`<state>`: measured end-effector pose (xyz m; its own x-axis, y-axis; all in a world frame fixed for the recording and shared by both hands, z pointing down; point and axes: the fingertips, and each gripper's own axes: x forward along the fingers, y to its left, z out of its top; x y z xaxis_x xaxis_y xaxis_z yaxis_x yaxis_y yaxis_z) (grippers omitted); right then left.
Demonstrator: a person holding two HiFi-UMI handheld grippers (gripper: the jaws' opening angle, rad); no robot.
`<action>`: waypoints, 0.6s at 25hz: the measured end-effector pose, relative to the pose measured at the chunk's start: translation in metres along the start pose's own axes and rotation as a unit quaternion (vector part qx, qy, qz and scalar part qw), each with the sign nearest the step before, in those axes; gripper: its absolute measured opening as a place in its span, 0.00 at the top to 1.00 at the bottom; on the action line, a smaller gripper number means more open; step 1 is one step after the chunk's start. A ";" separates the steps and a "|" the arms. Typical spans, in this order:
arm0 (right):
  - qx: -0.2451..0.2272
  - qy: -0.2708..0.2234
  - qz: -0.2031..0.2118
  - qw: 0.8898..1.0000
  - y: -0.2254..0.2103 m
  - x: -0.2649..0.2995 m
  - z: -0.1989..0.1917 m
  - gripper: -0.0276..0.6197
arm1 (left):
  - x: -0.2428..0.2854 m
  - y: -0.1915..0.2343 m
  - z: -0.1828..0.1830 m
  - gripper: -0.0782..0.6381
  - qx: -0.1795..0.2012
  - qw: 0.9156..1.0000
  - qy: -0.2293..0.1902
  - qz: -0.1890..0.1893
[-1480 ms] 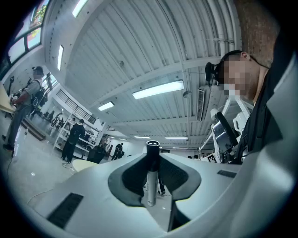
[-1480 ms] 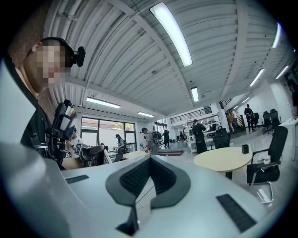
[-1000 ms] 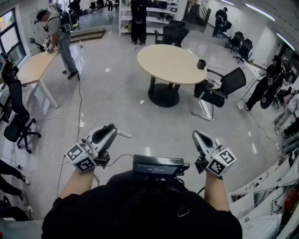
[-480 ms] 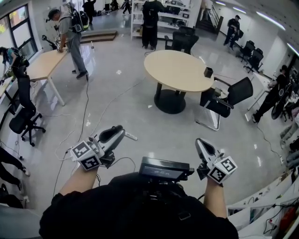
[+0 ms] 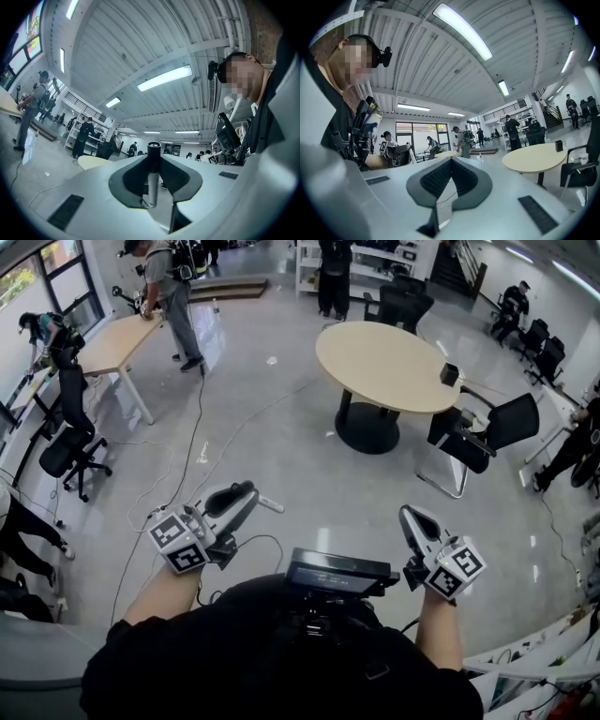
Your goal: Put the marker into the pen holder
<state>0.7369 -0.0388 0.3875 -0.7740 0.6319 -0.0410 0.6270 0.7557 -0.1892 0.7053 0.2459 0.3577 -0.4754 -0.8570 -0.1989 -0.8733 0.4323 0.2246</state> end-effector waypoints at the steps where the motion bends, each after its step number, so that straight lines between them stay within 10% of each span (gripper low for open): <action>1: 0.000 0.002 0.004 1.000 -0.003 0.006 0.000 0.95 | 0.000 0.005 0.000 0.78 0.000 1.000 0.000 0.004; 15: -0.029 0.019 0.021 0.999 0.022 0.222 0.010 0.95 | -0.066 0.192 0.057 0.78 -0.005 1.000 -0.030 0.008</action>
<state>0.5777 0.1159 0.3642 -0.7432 0.6690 -0.0096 0.6641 0.7359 -0.1316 0.5632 0.4016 0.3596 -0.4952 -0.8316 -0.2514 -0.8645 0.4429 0.2377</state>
